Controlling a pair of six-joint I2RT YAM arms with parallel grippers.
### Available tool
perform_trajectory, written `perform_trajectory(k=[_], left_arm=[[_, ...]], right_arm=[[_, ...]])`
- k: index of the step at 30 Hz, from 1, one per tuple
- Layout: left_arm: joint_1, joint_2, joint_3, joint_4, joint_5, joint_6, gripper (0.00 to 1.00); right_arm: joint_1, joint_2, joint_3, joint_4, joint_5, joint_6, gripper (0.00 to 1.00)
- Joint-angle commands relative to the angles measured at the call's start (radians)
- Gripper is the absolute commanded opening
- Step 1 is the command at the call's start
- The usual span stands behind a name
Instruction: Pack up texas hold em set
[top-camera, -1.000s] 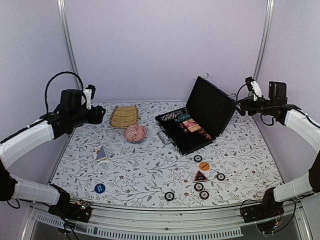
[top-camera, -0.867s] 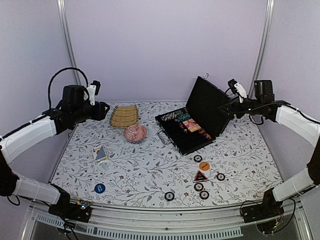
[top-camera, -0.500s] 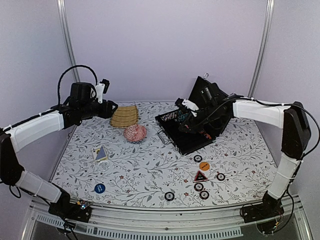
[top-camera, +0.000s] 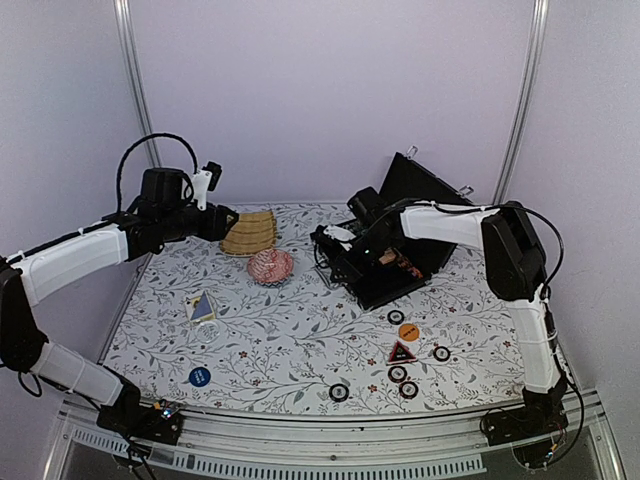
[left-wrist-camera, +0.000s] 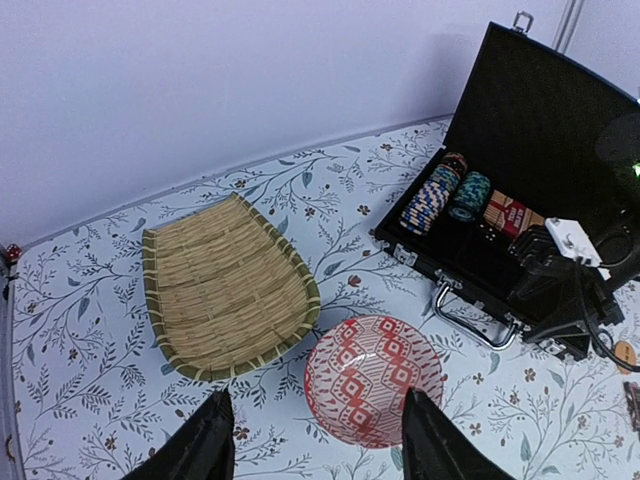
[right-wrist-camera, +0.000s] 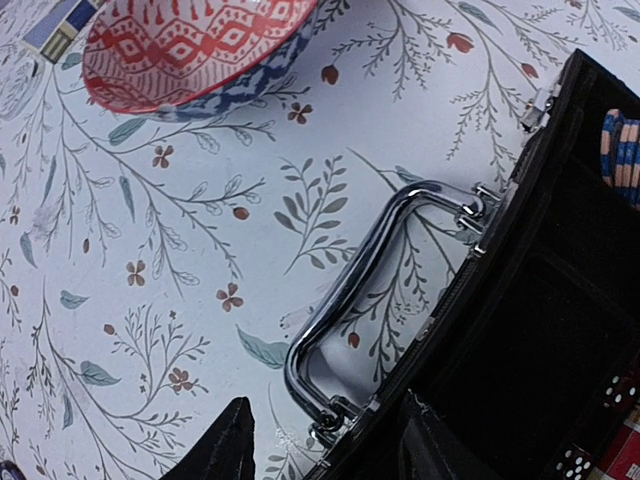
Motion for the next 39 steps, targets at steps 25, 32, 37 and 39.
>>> perform_trajectory(k=[25, 32, 37, 39], left_arm=[[-0.009, 0.021, 0.028, -0.020, 0.063, -0.003, 0.58], [-0.022, 0.028, 0.029, -0.026, 0.057, 0.003, 0.58], [-0.030, 0.039, 0.035, -0.033, 0.053, 0.009, 0.58], [-0.032, 0.044, 0.037, -0.038, 0.054, 0.011, 0.58]], right_arm=[[-0.003, -0.008, 0.096, -0.044, 0.088, 0.030, 0.42], [-0.002, 0.127, 0.175, -0.056, 0.140, 0.040, 0.44], [-0.003, 0.168, 0.193, -0.057, 0.141, 0.034, 0.41], [-0.002, 0.176, 0.191, -0.060, 0.138, 0.032, 0.40]])
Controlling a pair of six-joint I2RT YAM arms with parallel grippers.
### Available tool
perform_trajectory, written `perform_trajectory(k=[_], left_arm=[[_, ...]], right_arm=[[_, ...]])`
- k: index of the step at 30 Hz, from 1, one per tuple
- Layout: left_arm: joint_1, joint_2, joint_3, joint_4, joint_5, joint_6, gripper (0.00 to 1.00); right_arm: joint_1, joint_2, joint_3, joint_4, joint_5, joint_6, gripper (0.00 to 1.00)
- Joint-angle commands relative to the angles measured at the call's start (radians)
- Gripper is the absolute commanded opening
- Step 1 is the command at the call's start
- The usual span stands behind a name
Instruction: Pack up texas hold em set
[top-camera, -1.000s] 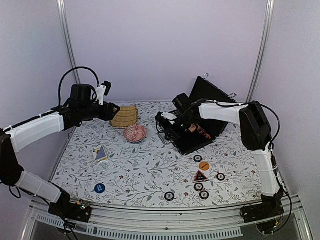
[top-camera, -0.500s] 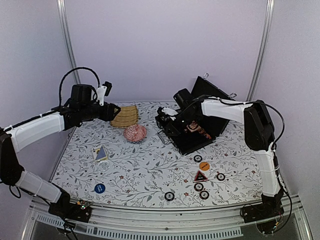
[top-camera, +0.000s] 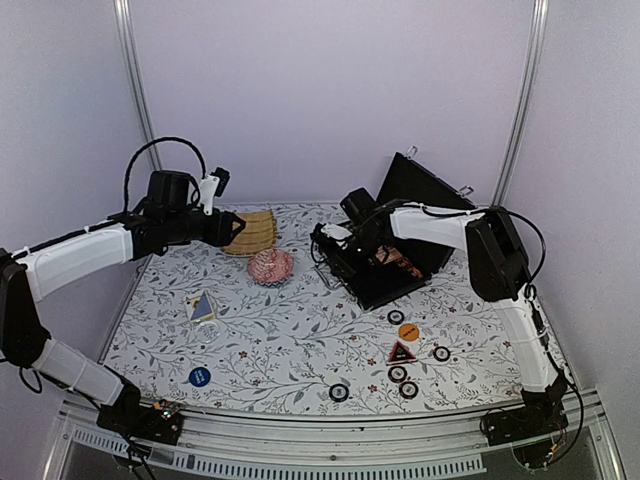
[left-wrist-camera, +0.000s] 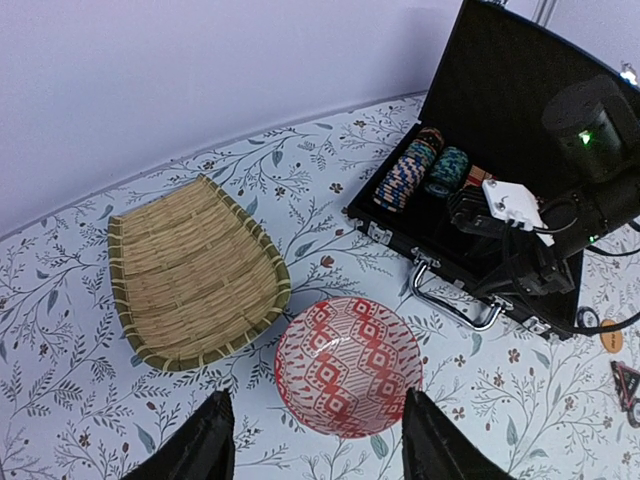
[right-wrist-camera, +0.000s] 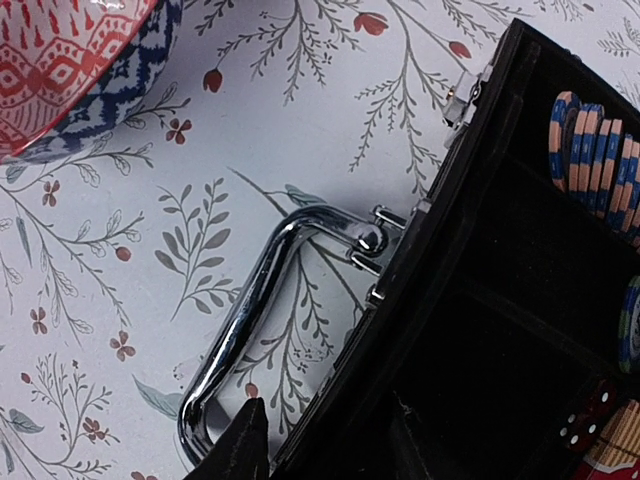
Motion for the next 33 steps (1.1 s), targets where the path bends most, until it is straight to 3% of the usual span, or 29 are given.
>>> perform_trajectory(k=[1, 5, 12, 33], left_arm=[[-0.017, 0.017, 0.032, -0.013, -0.001, 0.011, 0.58], [-0.020, 0.023, 0.034, -0.015, 0.000, 0.013, 0.58], [-0.025, 0.033, 0.039, -0.021, 0.000, 0.013, 0.58], [-0.053, 0.076, 0.052, -0.034, 0.002, 0.011, 0.58]], right_arm=[[-0.002, 0.041, 0.016, -0.030, 0.004, 0.001, 0.39], [-0.001, 0.030, -0.019, -0.033, -0.030, -0.029, 0.31], [-0.001, -0.029, -0.117, -0.036, -0.084, -0.100, 0.27], [0.117, -0.249, -0.441, -0.089, -0.177, -0.432, 0.24]])
